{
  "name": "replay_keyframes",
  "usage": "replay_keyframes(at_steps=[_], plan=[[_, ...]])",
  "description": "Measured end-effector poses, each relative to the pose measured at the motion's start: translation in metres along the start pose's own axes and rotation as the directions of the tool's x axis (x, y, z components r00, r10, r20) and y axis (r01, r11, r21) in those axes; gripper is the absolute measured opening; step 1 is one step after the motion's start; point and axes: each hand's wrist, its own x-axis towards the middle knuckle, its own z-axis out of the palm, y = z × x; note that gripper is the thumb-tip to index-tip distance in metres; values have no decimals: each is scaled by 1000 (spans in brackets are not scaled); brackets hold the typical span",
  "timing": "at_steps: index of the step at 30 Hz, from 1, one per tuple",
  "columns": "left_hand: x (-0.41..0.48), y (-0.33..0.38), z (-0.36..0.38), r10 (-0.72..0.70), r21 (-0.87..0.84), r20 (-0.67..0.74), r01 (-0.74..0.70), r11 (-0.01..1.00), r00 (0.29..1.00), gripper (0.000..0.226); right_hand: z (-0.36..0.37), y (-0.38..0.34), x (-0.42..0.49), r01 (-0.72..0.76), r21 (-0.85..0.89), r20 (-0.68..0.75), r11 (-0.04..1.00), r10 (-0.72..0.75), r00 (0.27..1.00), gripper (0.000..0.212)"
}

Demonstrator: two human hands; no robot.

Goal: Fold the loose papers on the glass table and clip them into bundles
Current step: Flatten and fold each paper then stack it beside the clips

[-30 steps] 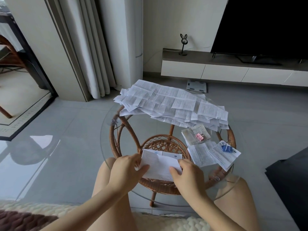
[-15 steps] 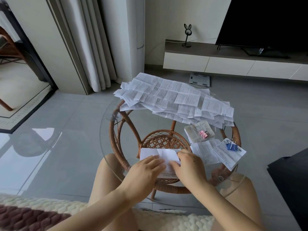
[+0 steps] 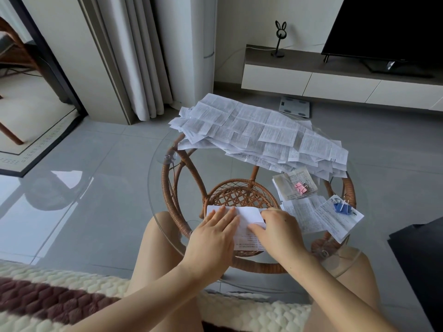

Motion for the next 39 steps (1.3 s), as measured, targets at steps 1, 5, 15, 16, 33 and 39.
replay_keyframes(at_steps=[1, 5, 15, 16, 33, 39], plan=[[-1, -1, 1, -6, -6, 7, 6, 1000, 1000, 43, 0, 0, 0, 3, -5, -4, 1000, -3, 1000, 34], [-1, -3, 3, -10, -20, 46, 11, 1000, 999, 48, -1, -3, -1, 8, -20, -13, 1000, -9, 1000, 32], [-1, -5, 7, -9, -66, 70, 13, 998, 997, 48, 0, -5, -2, -11, -13, -19, 1000, 10, 1000, 30], [-1, -5, 7, -10, -58, 66, 13, 998, 998, 48, -1, -5, -2, -14, -14, -17, 1000, 13, 1000, 30], [-3, -4, 7, 23, 21, 75, -25, 999, 997, 50, -2, -6, -1, -70, -35, 23, 997, 71, 997, 28], [-2, -5, 7, 48, 127, 116, -62, 990, 992, 56, 1, -16, -23, -7, -58, -339, 998, -13, 941, 34]])
